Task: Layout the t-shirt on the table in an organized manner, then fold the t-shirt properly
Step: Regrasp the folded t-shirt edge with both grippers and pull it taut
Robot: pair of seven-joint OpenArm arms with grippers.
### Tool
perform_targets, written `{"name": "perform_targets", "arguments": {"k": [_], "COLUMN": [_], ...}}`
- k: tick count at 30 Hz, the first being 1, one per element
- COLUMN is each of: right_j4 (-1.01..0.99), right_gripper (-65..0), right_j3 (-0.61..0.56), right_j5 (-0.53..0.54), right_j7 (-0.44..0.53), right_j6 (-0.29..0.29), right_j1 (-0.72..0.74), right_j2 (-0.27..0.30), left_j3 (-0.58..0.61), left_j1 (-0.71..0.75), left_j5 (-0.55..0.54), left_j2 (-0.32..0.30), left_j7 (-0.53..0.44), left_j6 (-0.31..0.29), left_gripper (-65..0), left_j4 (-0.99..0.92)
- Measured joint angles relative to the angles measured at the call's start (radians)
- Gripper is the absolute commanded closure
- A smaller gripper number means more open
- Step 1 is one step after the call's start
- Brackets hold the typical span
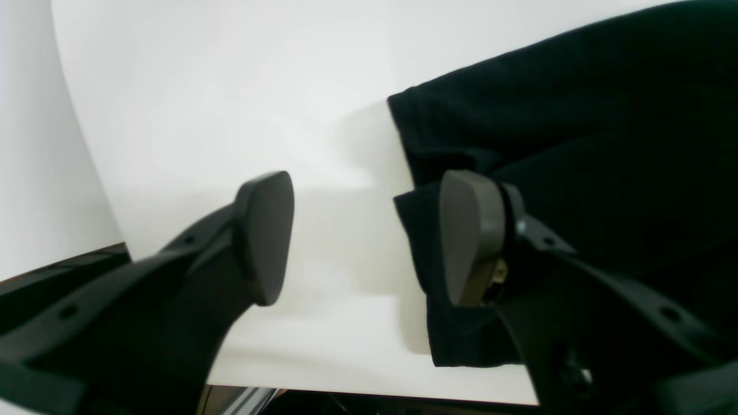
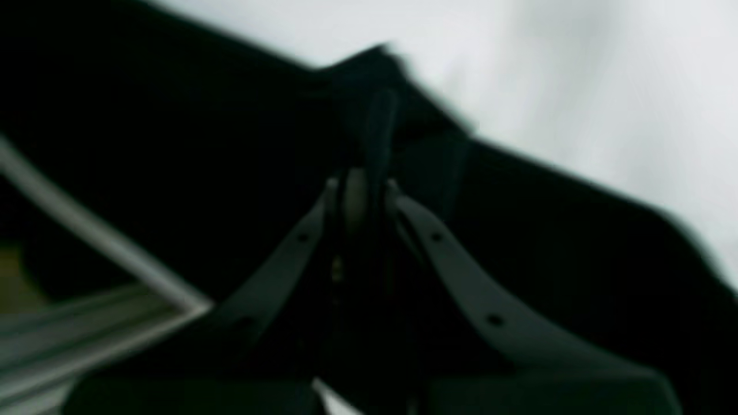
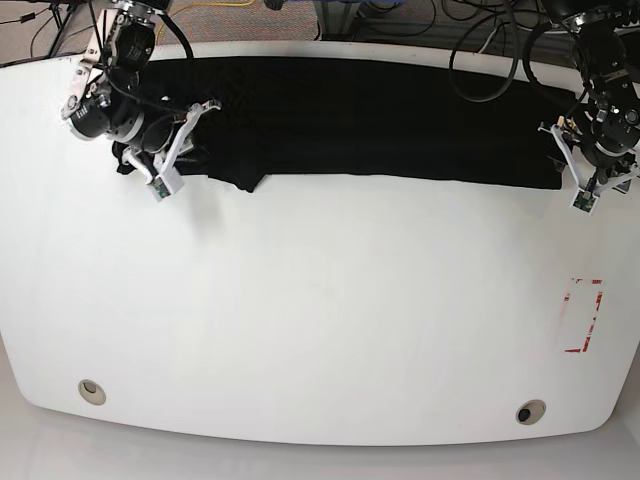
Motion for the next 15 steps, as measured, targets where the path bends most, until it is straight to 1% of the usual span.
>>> {"name": "perform_targets", "arguments": {"k": [4, 6, 9, 15], "right_j4": [-0.028, -0.045, -0.068, -0.103], "right_gripper": [-0.2, -0.3, -3.5, -20.8], "right_j3": [-0.045, -0.059, -0.076, -0.095], "right_j5": [0.171, 0.213, 0.239, 0.252], "right_j7": [-0.004, 0.0, -0.001, -0.003], "right_j6": [0.0, 0.0, 0.0, 0.0], "right_j1": [-0.035, -0.046, -0.059, -0.068], "right_j2": [0.05, 0.067, 0.074, 0.099], "left_j3": [0.013, 0.027, 0.034, 0.035], "left_j1": [0.0, 0.0, 0.0, 0.0], "left_j5": [0.0, 0.003, 0.0, 0.0], "left_j2": [0.001, 0.001, 0.002, 0.001], "left_j7": [0.0, 0.0, -0.001, 0.0], "left_j6": [0.0, 0.0, 0.0, 0.0], "left_gripper": [-36.7, -36.7, -36.7, -36.7], "left_j4": [0.0, 0.0, 0.0, 0.0]}}
